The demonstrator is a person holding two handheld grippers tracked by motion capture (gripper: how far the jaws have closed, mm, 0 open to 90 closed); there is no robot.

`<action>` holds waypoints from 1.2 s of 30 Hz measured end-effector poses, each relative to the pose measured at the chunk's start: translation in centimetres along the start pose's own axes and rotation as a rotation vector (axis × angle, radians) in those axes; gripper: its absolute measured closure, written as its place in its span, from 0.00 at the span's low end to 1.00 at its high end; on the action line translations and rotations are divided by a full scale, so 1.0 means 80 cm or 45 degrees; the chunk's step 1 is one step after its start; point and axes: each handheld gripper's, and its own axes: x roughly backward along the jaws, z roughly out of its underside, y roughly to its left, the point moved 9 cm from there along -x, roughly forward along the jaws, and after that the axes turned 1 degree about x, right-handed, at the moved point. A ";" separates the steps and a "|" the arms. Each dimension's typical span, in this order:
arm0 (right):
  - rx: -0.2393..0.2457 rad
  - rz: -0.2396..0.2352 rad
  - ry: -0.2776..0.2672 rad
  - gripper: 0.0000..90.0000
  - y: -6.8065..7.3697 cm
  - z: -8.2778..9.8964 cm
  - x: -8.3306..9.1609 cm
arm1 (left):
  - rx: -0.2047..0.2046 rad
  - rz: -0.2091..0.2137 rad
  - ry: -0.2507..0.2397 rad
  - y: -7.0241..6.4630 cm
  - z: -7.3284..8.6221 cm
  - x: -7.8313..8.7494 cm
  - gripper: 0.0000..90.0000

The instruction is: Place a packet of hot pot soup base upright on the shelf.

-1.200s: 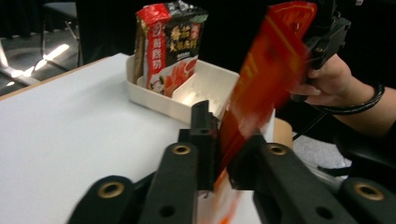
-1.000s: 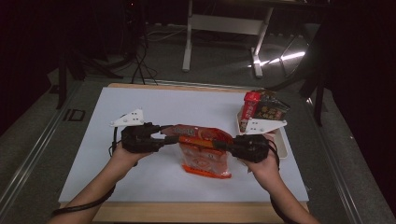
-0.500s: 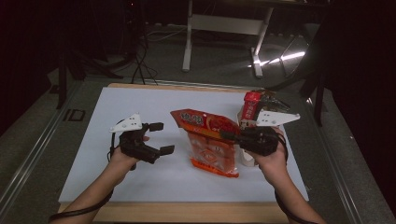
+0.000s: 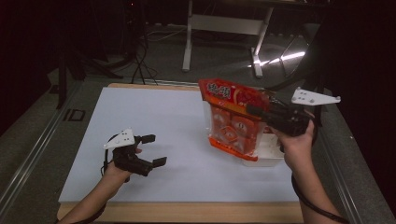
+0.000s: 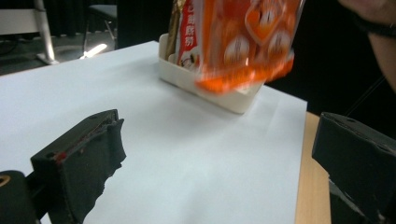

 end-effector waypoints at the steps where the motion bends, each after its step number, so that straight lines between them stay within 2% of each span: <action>1: 0.000 0.015 -0.003 1.00 -0.004 -0.003 0.004 | 0.000 -0.003 0.001 0.000 0.003 0.002 0.02; 4: -0.019 0.070 -0.024 1.00 -0.026 -0.012 0.021 | 0.018 -0.013 -0.001 0.002 0.010 0.007 0.02; 11: -0.034 0.135 -0.023 1.00 -0.048 -0.011 0.038 | 0.039 -0.044 0.022 0.005 0.030 0.011 0.03; 12: -0.039 0.143 -0.019 1.00 -0.052 -0.009 0.040 | 0.056 -0.049 0.023 0.006 0.038 0.011 0.03; 13: -0.061 0.167 -0.014 1.00 -0.063 -0.004 0.045 | 0.056 -0.051 0.031 0.007 0.041 0.011 0.02; 16: -0.079 0.186 -0.015 1.00 -0.073 0.002 0.049 | 0.046 -0.070 0.039 0.010 0.045 0.011 0.02; 23: -0.118 0.224 0.012 1.00 -0.091 0.022 0.054 | 0.056 -0.077 0.030 0.013 0.046 0.011 0.03; 25: -0.155 0.215 0.006 1.00 -0.095 0.029 0.056 | 0.063 -0.072 0.026 0.014 0.046 0.011 0.02; 28: -0.165 0.236 0.022 1.00 -0.102 0.041 0.057 | 0.060 -0.075 0.028 0.015 0.047 0.012 0.02; 36: -0.226 0.242 0.033 1.00 -0.114 0.069 0.056 | 0.083 -0.087 0.027 0.022 0.050 0.012 0.02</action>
